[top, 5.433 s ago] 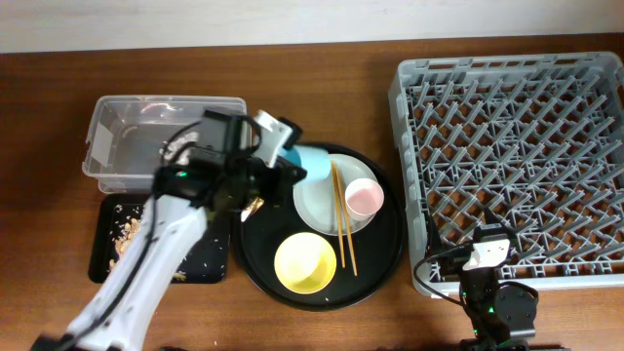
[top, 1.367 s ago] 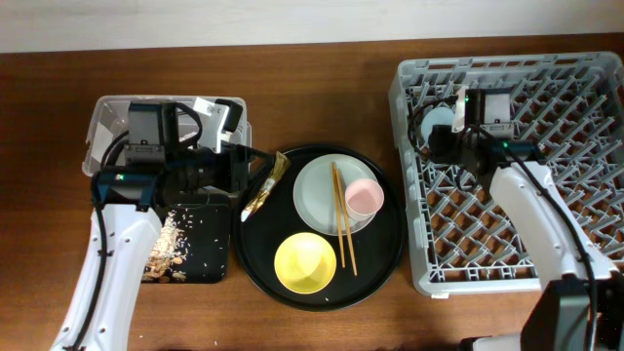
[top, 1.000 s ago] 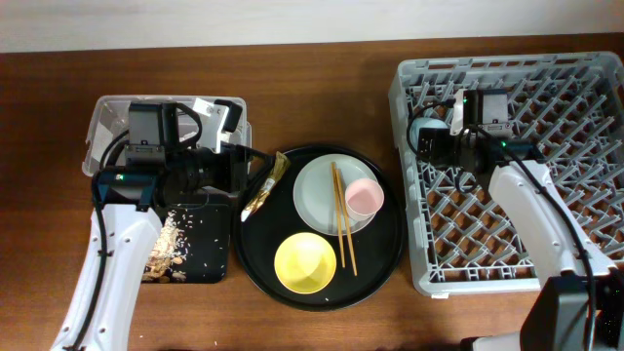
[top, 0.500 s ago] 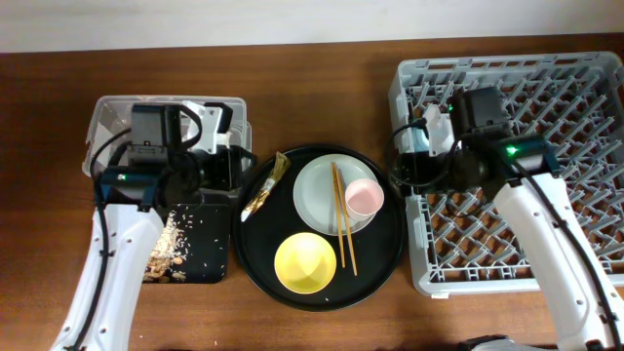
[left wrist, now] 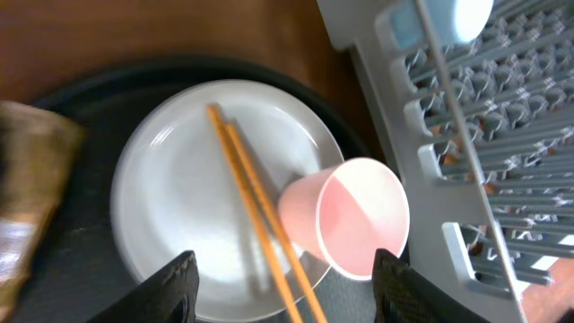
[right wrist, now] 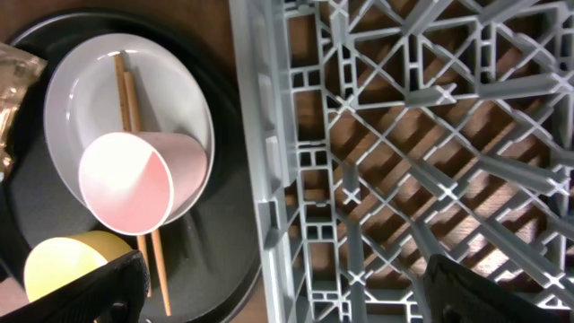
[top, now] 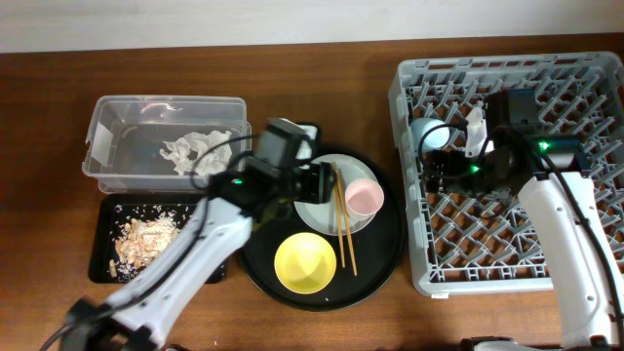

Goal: Sort waste into correct bins and load items into the dishwasher rack
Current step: 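Grasp the pink cup with the left gripper and lift it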

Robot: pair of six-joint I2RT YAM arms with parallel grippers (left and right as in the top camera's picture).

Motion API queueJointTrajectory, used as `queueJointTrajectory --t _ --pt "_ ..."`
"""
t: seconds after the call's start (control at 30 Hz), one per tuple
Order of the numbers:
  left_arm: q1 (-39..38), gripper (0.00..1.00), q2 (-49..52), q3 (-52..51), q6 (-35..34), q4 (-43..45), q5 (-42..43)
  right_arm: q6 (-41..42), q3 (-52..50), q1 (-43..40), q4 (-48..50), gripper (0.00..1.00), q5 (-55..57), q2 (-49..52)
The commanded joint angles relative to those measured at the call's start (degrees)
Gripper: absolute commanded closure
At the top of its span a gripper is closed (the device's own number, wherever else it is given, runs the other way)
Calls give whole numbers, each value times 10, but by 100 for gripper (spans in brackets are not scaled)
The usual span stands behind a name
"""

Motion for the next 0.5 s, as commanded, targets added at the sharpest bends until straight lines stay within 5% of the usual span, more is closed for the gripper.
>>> queueJointTrajectory --t 0.0,0.17,0.3,0.47 --pt "-38 39 68 -7 -25 31 -21 -2 0 -3 -2 1 17 2" --pt "-71 41 126 -7 -25 61 -21 -2 0 -3 -2 1 17 2" --pt "-73 75 131 -7 -25 66 -35 -2 0 -3 -2 1 17 2" --pt "-73 100 130 -6 -25 67 -40 -2 0 -3 -2 1 16 2"
